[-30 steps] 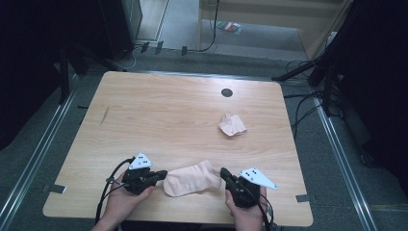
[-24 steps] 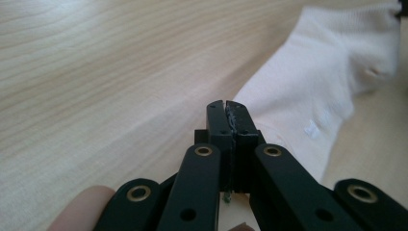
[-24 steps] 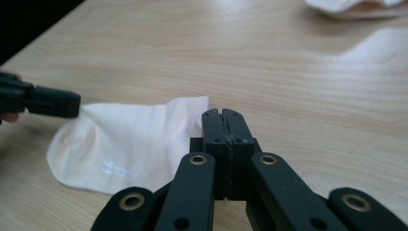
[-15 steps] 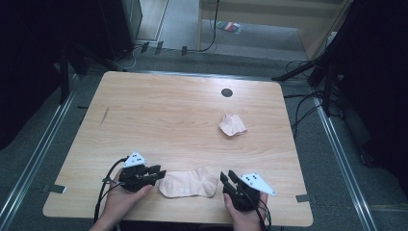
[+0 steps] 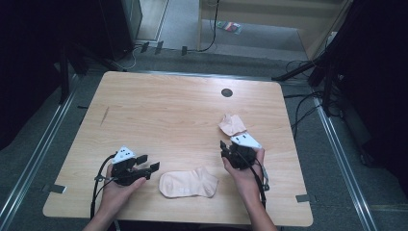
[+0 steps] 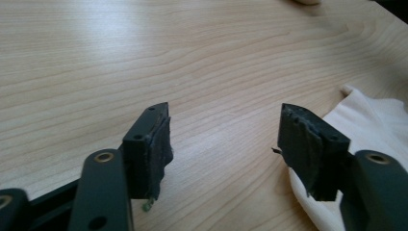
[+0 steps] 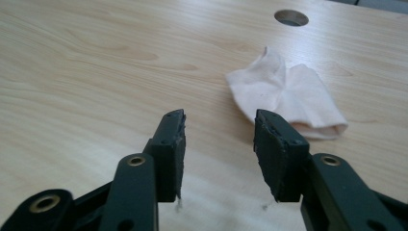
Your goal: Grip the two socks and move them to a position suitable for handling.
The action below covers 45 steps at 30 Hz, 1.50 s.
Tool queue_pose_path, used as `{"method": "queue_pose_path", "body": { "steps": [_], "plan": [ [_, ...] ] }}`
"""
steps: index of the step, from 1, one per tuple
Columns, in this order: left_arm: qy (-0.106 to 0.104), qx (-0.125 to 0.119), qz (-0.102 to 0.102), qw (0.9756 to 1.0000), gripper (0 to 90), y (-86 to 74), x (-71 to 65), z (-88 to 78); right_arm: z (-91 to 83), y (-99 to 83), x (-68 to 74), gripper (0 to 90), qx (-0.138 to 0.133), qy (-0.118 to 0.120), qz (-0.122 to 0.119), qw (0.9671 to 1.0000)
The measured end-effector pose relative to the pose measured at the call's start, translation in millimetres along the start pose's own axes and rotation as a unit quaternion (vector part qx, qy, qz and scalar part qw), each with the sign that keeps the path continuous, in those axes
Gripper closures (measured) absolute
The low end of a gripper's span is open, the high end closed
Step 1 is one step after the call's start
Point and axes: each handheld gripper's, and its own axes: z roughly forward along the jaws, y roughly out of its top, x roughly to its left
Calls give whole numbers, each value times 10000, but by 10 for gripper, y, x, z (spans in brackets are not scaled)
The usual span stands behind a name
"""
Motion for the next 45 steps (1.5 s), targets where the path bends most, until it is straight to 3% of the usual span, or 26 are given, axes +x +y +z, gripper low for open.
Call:
{"method": "queue_pose_path", "body": {
  "steps": [6, 10, 13, 17, 22, 25, 29, 32, 38, 45],
  "plan": [
    [-11, 7, -54, 10000, 336, 0, 30, -3, 512, 121, -140, 414, 493, -506, -293, 9971],
    [-6, 33, -70, 10000, 339, -1, 37, -5, 733, 184, -204, 325, 774, -738, -239, 9940],
    [-14, 58, -61, 10000, 343, -3, 37, -4, 839, 220, -252, 280, 870, -764, -143, 9932],
    [-31, 57, -73, 10000, 345, -8, 24, 2, 923, 231, -298, 310, 884, -735, -63, 9933],
    [-62, 88, -98, 9999, 342, -5, 32, -3, 966, 210, -316, 451, 905, -848, 1, 9923],
    [-38, 138, -120, 9998, 311, 7, 30, -10, 972, 201, -351, 566, 885, -1014, 138, 9908],
    [-31, 202, -147, 9997, 281, 13, 27, -9, 944, 196, -400, 817, 848, -1235, 219, 9885],
    [-19, 222, -132, 9997, 274, 12, 25, -4, 872, 224, -424, 846, 683, -1291, 412, 9884],
    [27, 248, -75, 9997, 274, 25, 7, -2, 643, 363, -345, 850, 412, -1169, 541, 9908],
    [5, 262, -41, 9996, 274, 79, -44, 22, 376, 472, 11, 850, 173, -719, 389, 9965]
  ]
}}
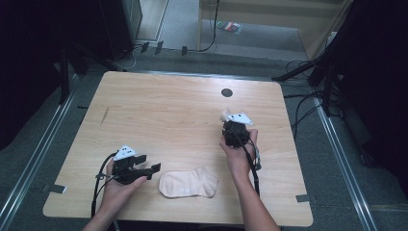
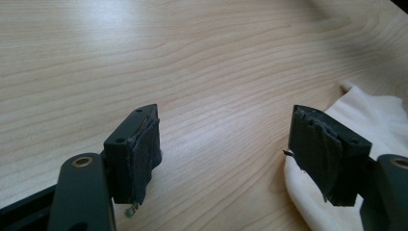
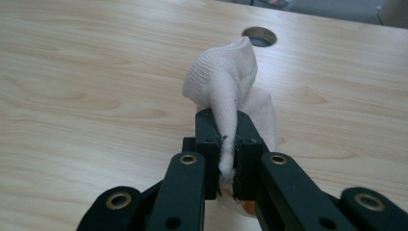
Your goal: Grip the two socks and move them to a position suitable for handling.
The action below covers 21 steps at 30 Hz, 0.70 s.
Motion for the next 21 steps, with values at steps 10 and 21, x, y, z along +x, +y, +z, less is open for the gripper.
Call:
{"method": "queue_pose_path", "body": {
  "steps": [10, 21],
  "plan": [
    [0, -110, 123, 9999, 273, 113, -79, -6, -238, -7, 461, 850, 10, 550, -342, 9979],
    [46, -258, 84, 9996, 272, 222, -60, -18, -173, -197, 957, 849, 184, 957, -602, 9934]
  ]
}}
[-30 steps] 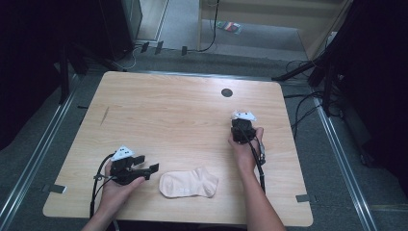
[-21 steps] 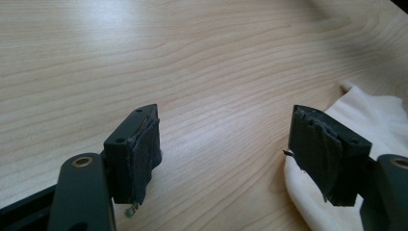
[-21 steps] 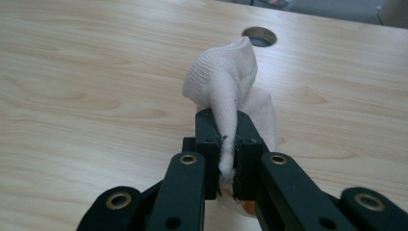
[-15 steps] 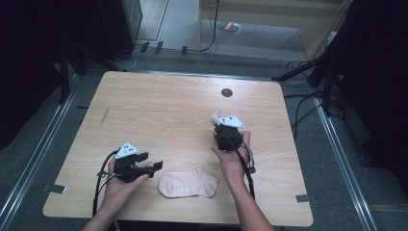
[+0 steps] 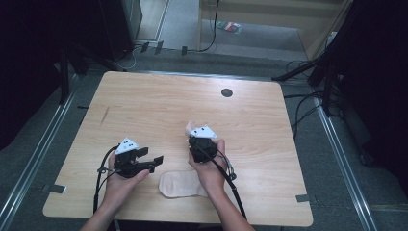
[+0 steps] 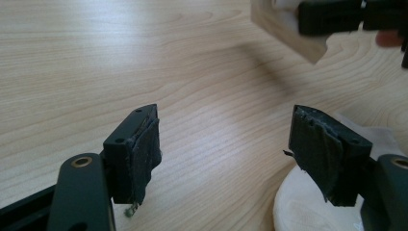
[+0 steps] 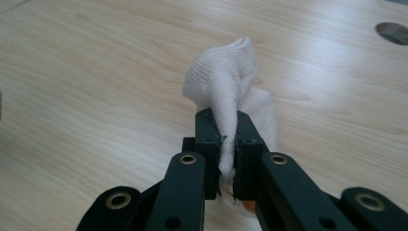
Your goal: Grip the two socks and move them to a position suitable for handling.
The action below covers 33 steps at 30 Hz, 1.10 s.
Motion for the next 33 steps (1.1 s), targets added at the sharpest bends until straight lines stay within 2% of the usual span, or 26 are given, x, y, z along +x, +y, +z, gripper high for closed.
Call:
{"method": "queue_pose_path", "body": {
  "steps": [9, 13, 15, 18, 20, 23, 27, 30, 31, 33],
  "plan": [
    [1, -211, -140, 9997, 272, 138, 32, -7, 28, -141, 311, 849, 137, 258, -97, 9995],
    [28, -342, -187, 9992, 273, 242, 39, -19, 80, -167, 392, 844, 199, 277, -124, 9993],
    [65, -427, -199, 9989, 272, 285, 58, -27, 120, -181, 424, 808, 262, 325, -132, 9990],
    [112, -509, -314, 9981, 273, 291, 110, -29, 154, -196, 427, 692, 318, 513, -41, 9982],
    [140, -490, -353, 9981, 273, 274, 151, -27, 152, -197, 412, 581, 308, 558, -13, 9980],
    [173, -438, -376, 9982, 273, 231, 211, -43, 108, -175, 362, 490, 239, 734, 113, 9970],
    [247, -441, -510, 9974, 274, 177, 296, -65, 3, -121, 269, 447, 59, 868, 186, 9960],
    [255, -422, -585, 9971, 274, 148, 340, -63, -34, -101, 224, 469, 2, 834, 153, 9964],
    [261, -426, -613, 9969, 274, 141, 349, -62, -35, -101, 221, 471, 6, 774, 148, 9969],
    [287, -420, -625, 9967, 275, 129, 366, -66, -19, -107, 247, 503, 20, 808, 51, 9967]
  ]
}}
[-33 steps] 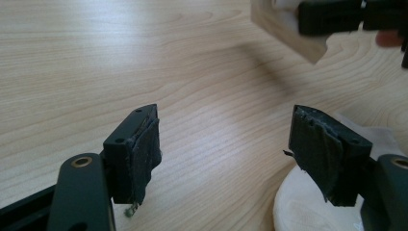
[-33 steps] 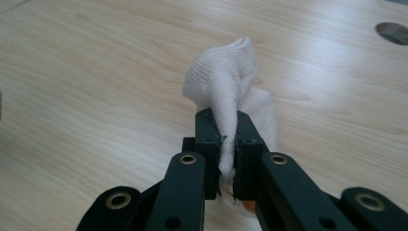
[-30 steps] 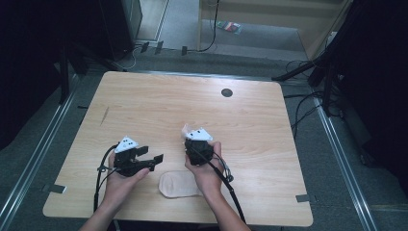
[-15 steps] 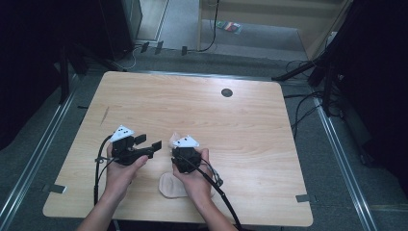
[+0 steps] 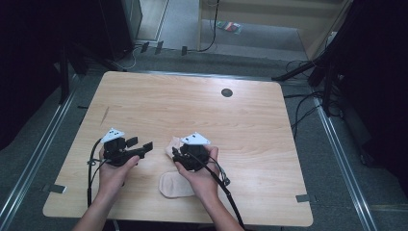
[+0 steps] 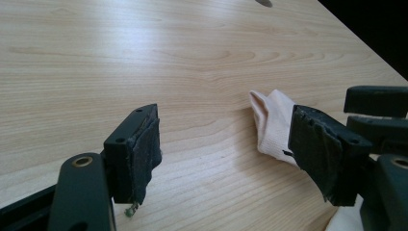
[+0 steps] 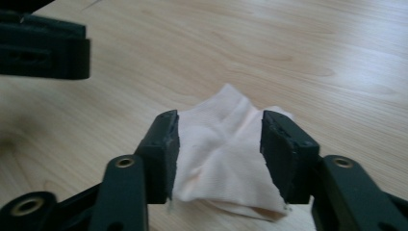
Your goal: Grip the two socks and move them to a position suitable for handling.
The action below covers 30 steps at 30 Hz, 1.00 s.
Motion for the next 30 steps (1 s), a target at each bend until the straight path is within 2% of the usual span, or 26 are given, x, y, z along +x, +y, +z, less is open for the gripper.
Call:
{"method": "queue_pose_path", "body": {
  "steps": [2, 5, 6, 9, 12, 13, 15, 17, 21, 24, 30],
  "plan": [
    [6, 14, -7, 10000, 275, -8, 9, -2, 46, -13, 86, 526, 45, 73, -260, 9996],
    [0, 51, -29, 10000, 275, -21, 9, 1, 164, -33, 260, 512, 212, 61, -780, 9967],
    [3, 47, -34, 10000, 275, -27, 7, 7, 198, -38, 287, 512, 272, 39, -831, 9962],
    [-20, 98, -34, 9999, 275, -39, 1, 18, 328, -60, 341, 547, 469, -251, -1064, 9929],
    [-42, 101, -42, 9999, 276, -41, -9, 24, 397, -92, 360, 674, 542, -527, -1376, 9876],
    [-50, 112, -25, 9999, 276, -42, -9, 27, 396, -95, 361, 705, 532, -560, -1420, 9868],
    [-63, 122, -20, 9999, 276, -43, -8, 34, 373, -83, 344, 774, 490, -507, -1360, 9882],
    [-72, 119, -47, 9999, 276, -46, -16, 44, 337, -59, 311, 815, 394, -413, -1221, 9909],
    [-83, 157, -26, 9998, 276, -52, -27, 60, 256, -5, 220, 816, 257, -170, -843, 9960],
    [-127, 203, 6, 9997, 280, -59, -37, 82, 199, 19, 167, 860, 172, -180, -707, 9972],
    [-269, 288, 29, 9992, 298, -78, -117, 160, 74, 82, 47, 867, -88, -134, -361, 9992]
  ]
}}
